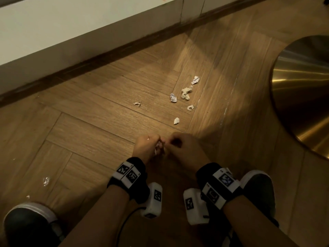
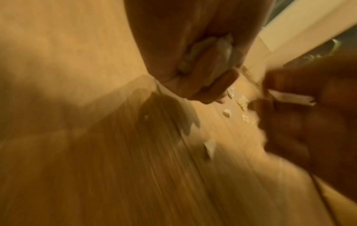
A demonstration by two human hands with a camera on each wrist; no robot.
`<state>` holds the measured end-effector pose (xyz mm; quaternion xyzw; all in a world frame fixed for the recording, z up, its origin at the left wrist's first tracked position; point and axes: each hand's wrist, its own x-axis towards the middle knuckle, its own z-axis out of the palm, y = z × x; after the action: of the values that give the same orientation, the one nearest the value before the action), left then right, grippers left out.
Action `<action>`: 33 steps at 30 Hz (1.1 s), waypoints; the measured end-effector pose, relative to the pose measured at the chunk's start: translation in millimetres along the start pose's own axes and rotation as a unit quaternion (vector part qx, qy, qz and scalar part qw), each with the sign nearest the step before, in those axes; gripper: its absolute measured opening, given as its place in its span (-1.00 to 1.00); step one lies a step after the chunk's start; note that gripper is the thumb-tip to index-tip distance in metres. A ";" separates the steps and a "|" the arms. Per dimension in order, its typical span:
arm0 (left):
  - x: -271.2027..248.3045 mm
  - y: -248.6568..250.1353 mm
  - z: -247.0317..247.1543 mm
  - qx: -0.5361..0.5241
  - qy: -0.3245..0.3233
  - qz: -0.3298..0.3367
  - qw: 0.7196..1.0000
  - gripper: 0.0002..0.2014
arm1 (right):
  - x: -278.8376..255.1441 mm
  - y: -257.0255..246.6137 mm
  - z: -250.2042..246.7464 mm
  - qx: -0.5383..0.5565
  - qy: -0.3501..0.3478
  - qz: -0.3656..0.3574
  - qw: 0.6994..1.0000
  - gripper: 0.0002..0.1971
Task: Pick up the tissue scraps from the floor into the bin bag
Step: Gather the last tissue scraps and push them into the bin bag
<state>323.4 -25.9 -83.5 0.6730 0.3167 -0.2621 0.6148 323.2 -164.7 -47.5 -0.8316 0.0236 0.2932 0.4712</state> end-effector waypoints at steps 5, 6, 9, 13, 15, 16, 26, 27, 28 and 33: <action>25.7 30.2 -26.2 0.082 0.098 0.090 0.988 -0.75 | 4.7 54.5 -0.3 -0.162 0.035 0.008 0.986 -0.79; 33.2 36.6 -34.8 0.107 0.121 0.119 0.980 -0.77 | 6.3 59.2 2.4 -0.168 0.031 -0.002 0.985 -0.80; 54.1 51.9 -59.5 0.219 0.156 0.175 0.947 -0.89 | 14.4 64.6 3.8 -0.202 0.032 -0.027 0.979 -0.93; 72.7 61.9 -75.3 0.391 0.133 0.218 0.884 -0.72 | 18.5 60.4 -4.4 -0.194 0.017 -0.024 0.981 -0.95; 80.3 62.6 -77.9 0.460 0.109 0.235 0.849 -0.70 | 16.8 55.8 -4.8 -0.181 0.030 -0.046 0.982 -0.93; 83.4 62.5 -78.5 0.484 0.095 0.234 0.838 -0.73 | 15.6 52.2 -3.2 -0.176 0.037 -0.066 0.981 -0.92; 58.2 45.9 -72.4 0.282 -0.002 0.126 0.951 -0.91 | 19.1 25.0 32.1 -0.207 -0.084 -0.035 0.974 -0.84; 48.8 38.1 -68.2 0.231 -0.014 0.107 0.967 -0.89 | 19.8 24.5 30.9 -0.179 -0.068 -0.027 0.981 -0.85; 38.9 29.6 -63.0 0.192 -0.027 0.087 0.977 -0.88 | 19.1 22.2 28.8 -0.144 -0.036 -0.029 0.989 -0.88; 8.0 -8.9 -31.3 -0.022 -0.124 -0.046 0.991 -0.80 | 11.2 -0.9 26.5 -0.001 0.066 -0.062 0.996 -0.92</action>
<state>320.9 6.3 -92.0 0.6067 0.2744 -0.3643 0.6510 320.4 -140.4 -62.7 -0.8493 0.0029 0.2074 0.4854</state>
